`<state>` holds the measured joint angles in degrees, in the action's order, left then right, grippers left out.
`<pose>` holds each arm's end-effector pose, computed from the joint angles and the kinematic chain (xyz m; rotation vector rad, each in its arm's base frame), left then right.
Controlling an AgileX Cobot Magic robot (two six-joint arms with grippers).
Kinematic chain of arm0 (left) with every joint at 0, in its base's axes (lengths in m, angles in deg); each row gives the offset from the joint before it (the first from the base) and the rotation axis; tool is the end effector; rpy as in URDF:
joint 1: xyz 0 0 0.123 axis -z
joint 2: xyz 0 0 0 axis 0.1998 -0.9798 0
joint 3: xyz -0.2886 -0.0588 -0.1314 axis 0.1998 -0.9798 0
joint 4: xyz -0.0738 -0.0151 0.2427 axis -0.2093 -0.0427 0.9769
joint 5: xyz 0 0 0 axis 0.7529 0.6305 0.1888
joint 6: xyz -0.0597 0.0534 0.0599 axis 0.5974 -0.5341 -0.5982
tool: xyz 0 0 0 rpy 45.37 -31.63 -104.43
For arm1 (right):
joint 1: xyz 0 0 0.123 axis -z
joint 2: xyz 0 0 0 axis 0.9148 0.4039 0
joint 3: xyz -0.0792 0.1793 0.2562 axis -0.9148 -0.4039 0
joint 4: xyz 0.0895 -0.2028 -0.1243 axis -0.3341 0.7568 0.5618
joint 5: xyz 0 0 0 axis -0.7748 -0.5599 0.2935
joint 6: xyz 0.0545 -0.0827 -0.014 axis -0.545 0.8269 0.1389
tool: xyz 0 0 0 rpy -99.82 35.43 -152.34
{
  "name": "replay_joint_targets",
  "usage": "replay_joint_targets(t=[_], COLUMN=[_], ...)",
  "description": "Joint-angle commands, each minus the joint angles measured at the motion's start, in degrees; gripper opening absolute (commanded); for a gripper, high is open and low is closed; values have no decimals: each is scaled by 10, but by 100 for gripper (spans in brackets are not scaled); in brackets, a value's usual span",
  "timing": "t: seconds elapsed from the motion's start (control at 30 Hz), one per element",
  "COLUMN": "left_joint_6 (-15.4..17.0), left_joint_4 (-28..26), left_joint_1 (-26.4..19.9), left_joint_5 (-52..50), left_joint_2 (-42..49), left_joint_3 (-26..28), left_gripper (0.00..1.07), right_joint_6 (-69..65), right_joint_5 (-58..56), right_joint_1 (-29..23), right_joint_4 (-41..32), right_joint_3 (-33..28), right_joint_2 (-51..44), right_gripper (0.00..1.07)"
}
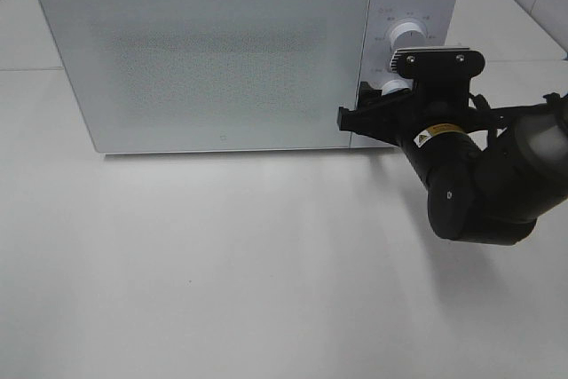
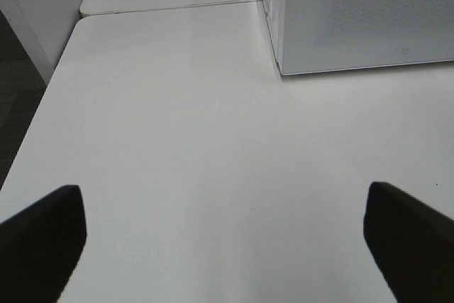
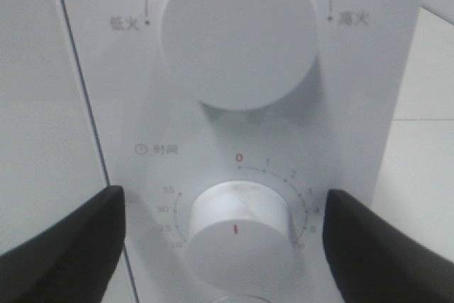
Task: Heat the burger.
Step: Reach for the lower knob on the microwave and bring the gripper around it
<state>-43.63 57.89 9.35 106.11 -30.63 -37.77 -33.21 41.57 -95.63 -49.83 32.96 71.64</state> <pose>-0.0321 -0.0076 0.2764 0.1073 2.0115 0.0261 0.3405 0.1401 0.1442 0.0325 1.6698 0.0906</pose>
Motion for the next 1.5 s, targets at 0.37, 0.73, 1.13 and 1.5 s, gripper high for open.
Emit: replay_joint_targets(t=[0.37, 0.73, 1.13, 1.5], left_joint_6=[3, 3, 3, 3], left_joint_4=[0, 0, 0, 0], left_joint_1=[-2, -2, -2, -2], left_joint_5=[-2, -2, -2, -2], left_joint_2=[12, 12, 12, 12], left_joint_3=[-1, -1, -1, -1], left_gripper=[101, 101, 101, 101], right_joint_6=[-2, -4, -4, -187], right_joint_5=[129, 129, 129, 129], right_joint_1=[1, 1, 1, 1], right_joint_4=[7, -8, -9, -7], right_joint_3=[3, 3, 3, 3], right_joint_2=[3, 3, 3, 3], right_gripper=[76, 58, 20, 20])
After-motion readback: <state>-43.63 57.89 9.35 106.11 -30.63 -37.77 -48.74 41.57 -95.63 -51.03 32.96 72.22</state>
